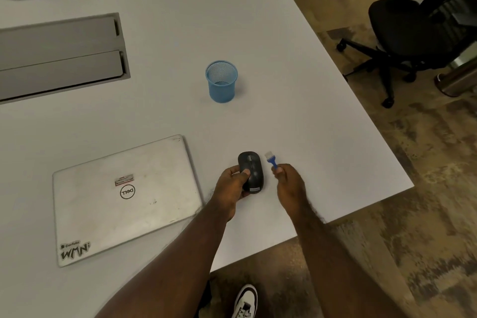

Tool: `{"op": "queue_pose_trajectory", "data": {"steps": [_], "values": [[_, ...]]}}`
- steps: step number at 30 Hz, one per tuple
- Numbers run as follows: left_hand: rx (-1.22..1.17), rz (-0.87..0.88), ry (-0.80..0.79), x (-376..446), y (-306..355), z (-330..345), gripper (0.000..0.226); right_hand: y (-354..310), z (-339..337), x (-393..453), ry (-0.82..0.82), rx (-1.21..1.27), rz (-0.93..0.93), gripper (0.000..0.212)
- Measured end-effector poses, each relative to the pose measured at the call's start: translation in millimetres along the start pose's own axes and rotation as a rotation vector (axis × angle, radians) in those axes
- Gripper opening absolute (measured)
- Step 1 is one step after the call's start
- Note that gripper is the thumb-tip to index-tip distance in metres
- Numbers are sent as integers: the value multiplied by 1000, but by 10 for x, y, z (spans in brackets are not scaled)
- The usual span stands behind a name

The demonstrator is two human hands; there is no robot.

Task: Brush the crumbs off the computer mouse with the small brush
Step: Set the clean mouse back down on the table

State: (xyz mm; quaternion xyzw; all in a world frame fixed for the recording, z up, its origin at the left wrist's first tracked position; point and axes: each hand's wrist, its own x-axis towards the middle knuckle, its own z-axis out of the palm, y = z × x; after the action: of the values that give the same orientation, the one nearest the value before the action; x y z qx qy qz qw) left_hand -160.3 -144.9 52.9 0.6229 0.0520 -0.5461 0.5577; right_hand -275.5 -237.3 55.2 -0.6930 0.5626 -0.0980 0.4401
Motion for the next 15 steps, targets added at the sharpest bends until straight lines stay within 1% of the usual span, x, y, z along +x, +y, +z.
{"op": "queue_pose_trajectory", "data": {"steps": [2, 4, 6, 8, 12, 15], "values": [[19, 14, 21, 49, 34, 40, 36, -106, 120, 43, -16, 102, 32, 26], [32, 18, 45, 95, 64, 63, 38, -129, 201, 78, 11, 150, 46, 26], [70, 25, 80, 142, 88, 84, 38, -128, 240, 113, 27, 143, 54, 29], [164, 52, 136, 194, 101, 104, 37, -118, 263, 153, 35, 135, 54, 32], [312, 100, 237, 284, 120, 149, 37, -114, 285, 224, 39, 89, 58, 33], [439, 135, 279, 313, 136, 174, 36, -86, 297, 259, 37, 41, 62, 32]]}}
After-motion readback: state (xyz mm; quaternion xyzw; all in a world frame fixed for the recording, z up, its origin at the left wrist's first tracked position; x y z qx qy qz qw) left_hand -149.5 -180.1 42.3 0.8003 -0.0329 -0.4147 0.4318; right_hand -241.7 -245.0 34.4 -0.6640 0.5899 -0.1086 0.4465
